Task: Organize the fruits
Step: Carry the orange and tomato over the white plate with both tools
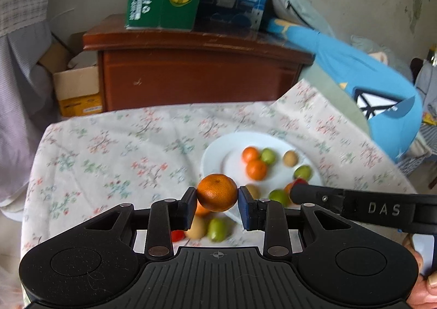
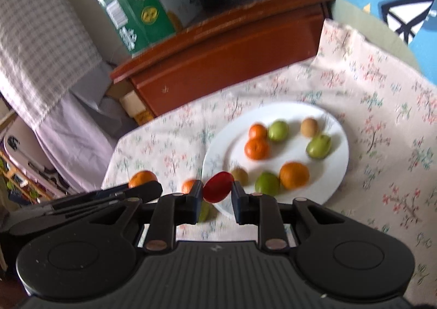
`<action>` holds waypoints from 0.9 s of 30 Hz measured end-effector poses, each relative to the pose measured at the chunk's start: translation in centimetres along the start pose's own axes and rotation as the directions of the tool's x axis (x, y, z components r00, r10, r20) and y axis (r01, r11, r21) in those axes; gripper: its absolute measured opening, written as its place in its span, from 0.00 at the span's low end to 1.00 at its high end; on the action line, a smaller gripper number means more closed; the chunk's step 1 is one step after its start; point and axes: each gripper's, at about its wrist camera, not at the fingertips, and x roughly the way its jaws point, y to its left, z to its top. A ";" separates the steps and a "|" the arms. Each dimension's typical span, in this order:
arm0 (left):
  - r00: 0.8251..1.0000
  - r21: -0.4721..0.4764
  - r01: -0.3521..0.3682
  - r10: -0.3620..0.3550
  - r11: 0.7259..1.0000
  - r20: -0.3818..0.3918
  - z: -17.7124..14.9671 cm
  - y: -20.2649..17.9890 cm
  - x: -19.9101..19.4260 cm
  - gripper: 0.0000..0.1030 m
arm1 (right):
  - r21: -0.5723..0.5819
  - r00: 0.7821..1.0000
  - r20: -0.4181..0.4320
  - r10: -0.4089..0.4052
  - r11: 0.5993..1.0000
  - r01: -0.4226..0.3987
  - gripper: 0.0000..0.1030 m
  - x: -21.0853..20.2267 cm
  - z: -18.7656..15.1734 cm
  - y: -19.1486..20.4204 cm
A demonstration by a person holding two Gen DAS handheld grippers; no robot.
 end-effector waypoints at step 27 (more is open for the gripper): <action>0.995 0.071 0.060 -0.054 0.996 -0.083 4.6 -1.0 6.0 0.29 | 0.110 0.997 0.034 -0.063 0.992 0.059 0.22 1.9 5.2 -5.1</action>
